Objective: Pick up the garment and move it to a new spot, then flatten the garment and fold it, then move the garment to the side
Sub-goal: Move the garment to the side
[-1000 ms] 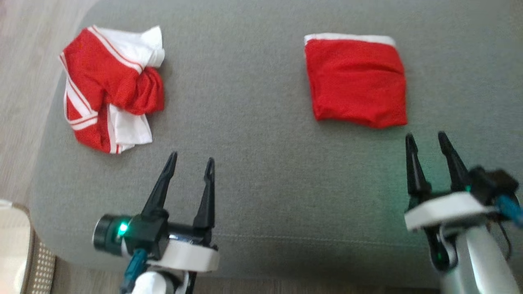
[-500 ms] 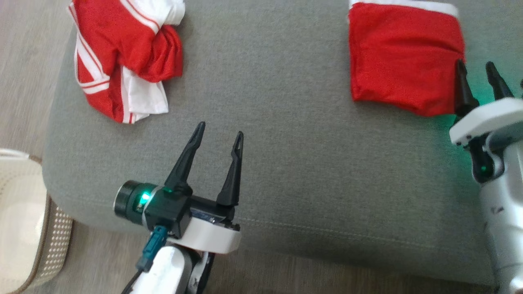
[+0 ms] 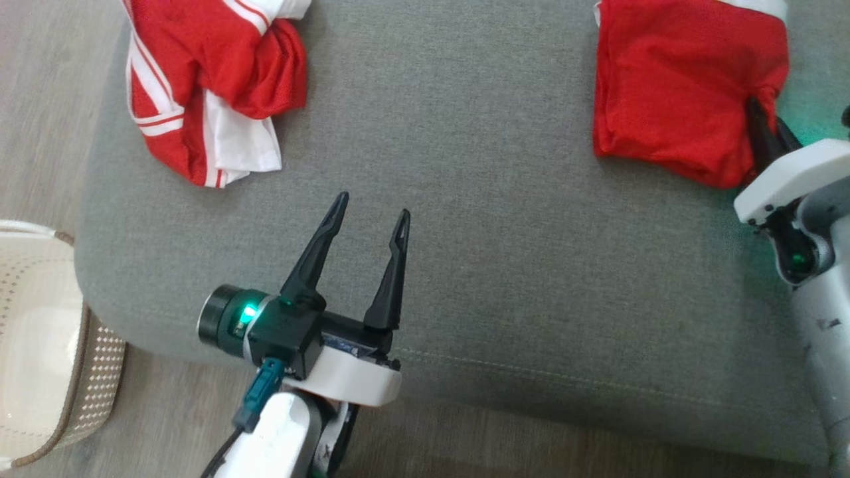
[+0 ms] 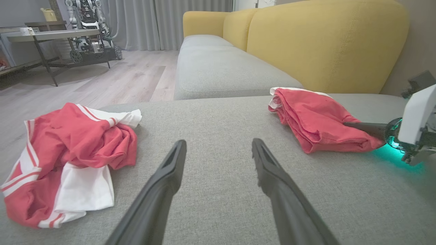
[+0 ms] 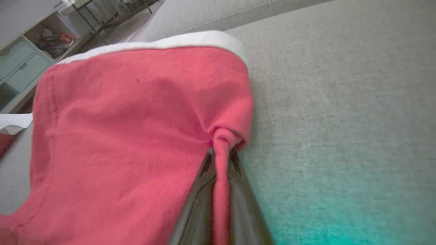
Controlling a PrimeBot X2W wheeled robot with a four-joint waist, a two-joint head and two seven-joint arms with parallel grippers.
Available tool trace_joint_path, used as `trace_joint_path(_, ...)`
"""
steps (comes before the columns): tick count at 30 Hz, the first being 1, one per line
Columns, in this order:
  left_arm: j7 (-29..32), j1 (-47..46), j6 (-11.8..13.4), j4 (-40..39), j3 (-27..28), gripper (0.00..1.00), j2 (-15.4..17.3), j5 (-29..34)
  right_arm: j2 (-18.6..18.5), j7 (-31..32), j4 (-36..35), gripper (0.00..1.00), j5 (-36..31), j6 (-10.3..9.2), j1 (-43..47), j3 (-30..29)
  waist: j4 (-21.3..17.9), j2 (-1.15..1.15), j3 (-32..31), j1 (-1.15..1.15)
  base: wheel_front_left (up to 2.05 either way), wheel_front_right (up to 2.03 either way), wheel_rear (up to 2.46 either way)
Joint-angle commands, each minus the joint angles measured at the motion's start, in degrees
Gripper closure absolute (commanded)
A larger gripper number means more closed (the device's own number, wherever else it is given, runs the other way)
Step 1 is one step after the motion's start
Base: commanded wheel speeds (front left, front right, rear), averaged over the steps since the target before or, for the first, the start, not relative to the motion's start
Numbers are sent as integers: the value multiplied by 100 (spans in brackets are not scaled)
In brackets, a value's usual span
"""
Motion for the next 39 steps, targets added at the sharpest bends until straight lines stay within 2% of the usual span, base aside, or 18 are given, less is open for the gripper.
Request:
trace_joint_path(1, -29, -159, 27, -183, 201, 0, 14, 7, -126, -78, -156, 100, 21, -1, -81, 97, -48, 0, 15, 0, 0, 0, 0)
trace_joint_path(8, -29, -185, -55, -242, 284, 0, 14, 108, -566, -278, -288, 100, -114, -1, -207, 163, -409, 0, 185, 0, 0, 0, 0)
trace_joint_path(13, -29, -262, -147, -302, 400, 0, 19, 210, -915, -192, -622, 100, -242, -1, -221, 119, -884, 0, 414, 0, 0, 0, 0)
trace_joint_path(18, -29, -386, -273, -338, 475, 0, 67, 304, -1068, -243, -1146, 100, -385, -1, -122, -121, -1381, 0, 617, 0, 0, 0, 0)
trace_joint_path(27, -29, -562, -379, -431, 557, 0, 212, 420, -938, -82, -2032, 100, -695, -1, 149, -671, -1959, 0, 931, 0, 0, 0, 0)
trace_joint_path(33, -29, -613, -402, -481, 563, 0, 267, 436, -800, 40, -2450, 100, -971, -1, 248, -978, -2097, 0, 1100, 0, 0, 0, 0)
trace_joint_path(39, -29, -700, -416, -506, 527, 0, 281, 447, -709, -15, -2821, 100, -1759, -1, 278, -1450, -2131, 0, 1254, 0, 0, 0, 0)
